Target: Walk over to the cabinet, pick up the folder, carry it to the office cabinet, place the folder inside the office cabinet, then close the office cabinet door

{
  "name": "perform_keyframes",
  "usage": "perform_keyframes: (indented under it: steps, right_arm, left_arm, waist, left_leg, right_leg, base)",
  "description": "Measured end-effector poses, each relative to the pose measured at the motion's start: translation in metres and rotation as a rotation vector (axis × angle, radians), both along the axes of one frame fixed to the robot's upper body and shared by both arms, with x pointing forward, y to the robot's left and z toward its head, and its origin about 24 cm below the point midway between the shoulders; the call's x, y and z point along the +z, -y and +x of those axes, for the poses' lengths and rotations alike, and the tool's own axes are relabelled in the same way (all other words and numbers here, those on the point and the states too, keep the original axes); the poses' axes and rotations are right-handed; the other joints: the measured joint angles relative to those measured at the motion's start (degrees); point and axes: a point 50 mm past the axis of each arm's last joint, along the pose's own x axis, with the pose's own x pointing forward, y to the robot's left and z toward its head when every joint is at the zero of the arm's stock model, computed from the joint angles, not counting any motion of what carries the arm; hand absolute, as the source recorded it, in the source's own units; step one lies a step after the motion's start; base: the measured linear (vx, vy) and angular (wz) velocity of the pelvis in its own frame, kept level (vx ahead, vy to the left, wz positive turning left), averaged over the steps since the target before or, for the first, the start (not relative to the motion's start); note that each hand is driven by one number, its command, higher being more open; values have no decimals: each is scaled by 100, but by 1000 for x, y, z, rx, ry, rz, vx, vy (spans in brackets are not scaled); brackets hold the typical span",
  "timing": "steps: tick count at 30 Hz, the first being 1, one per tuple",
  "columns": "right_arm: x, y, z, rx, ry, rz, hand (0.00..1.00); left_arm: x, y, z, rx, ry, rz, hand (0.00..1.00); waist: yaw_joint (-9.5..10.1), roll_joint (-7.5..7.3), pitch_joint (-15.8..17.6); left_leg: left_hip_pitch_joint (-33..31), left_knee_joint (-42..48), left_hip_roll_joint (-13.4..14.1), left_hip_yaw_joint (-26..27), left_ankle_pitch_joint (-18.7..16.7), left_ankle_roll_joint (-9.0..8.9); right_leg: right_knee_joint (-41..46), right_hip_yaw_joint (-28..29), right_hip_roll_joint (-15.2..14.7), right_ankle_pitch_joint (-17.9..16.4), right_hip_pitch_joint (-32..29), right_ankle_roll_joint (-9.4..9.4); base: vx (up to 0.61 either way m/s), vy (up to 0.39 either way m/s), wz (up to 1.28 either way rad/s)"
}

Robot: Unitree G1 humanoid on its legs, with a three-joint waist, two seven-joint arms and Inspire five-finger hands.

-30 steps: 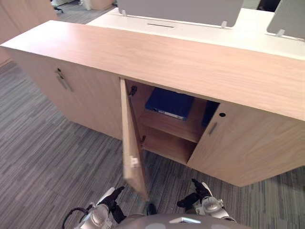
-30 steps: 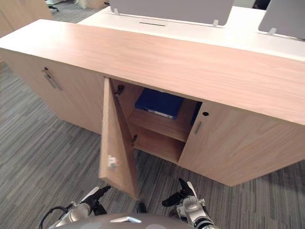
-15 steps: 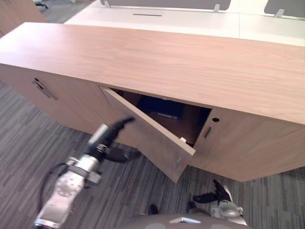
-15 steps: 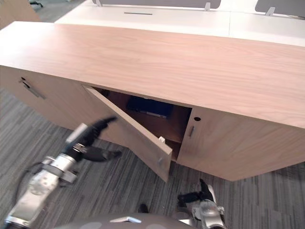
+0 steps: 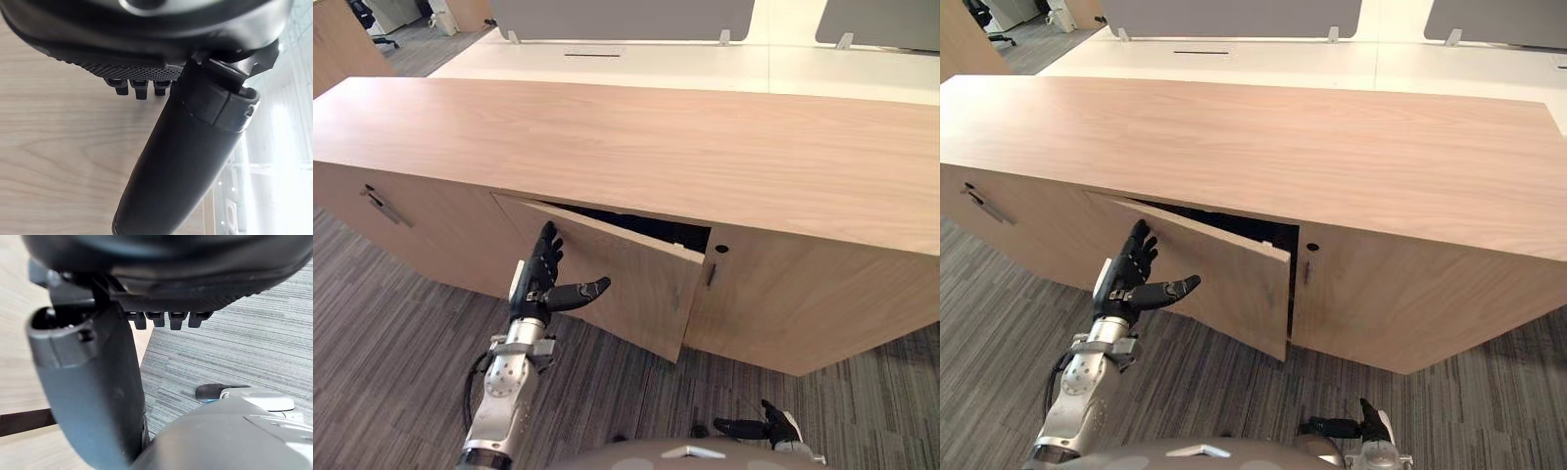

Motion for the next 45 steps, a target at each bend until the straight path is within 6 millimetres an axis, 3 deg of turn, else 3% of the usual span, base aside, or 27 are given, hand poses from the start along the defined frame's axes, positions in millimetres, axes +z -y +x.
perform_keyframes:
  steps: [8,13,25,30,35,40,45]
  right_arm:
    - [-1,0,-4,-40,-2,7,100]
    - [-1,-1,-4,-49,-2,3,100]
    - [-2,-3,-4,-79,-2,10,100]
    - [-3,-6,-7,-130,0,32,100]
    - [-3,-7,-7,-140,3,38,100]
    - [-4,-6,-10,-211,5,53,100]
    - [-5,-6,-10,-217,0,49,100]
  left_arm:
    - [-16,8,5,-7,-80,43,100]
    - [-39,27,2,-66,-207,60,100]
    - [-54,35,-4,-101,-285,49,100]
    - [-83,30,-30,-128,-436,71,100]
    - [-114,8,-61,-35,-622,104,100]
    - [-143,-21,-103,121,-839,116,100]
    - [-162,-31,-141,231,-1018,92,100]
  waist:
    - [-62,0,-27]
    - [-176,-30,-52]
    - [-264,-96,-99]
    - [-309,-181,-147]
    - [-275,-222,-174]
    - [-134,-229,-178]
    - [-2,-273,-170]
  left_leg:
    - [-31,27,34,131,-6,-11]
    - [-53,18,28,176,-6,-10]
    - [-121,3,30,253,-5,-10]
    - [-120,-21,74,370,-16,-23]
    - [-117,-10,104,400,-21,-30]
    - [-123,41,125,416,-31,-45]
    - [-132,112,151,409,-50,-70]
  right_leg:
    - [-203,120,33,162,11,-5]
    - [-286,146,31,212,4,-1]
    - [-350,233,56,270,-77,2]
    - [-356,323,114,291,-133,-8]
    - [-353,356,146,302,-137,-25]
    - [-352,376,162,322,-131,-53]
    - [-345,375,176,326,-113,-60]
  base:
    - [-28,-12,-9]
    - [-14,-8,-4]
    - [-5,-5,-4]
    - [5,-37,-13]
    - [-13,-36,-3]
    - [-38,-31,-2]
    - [-17,-18,0]
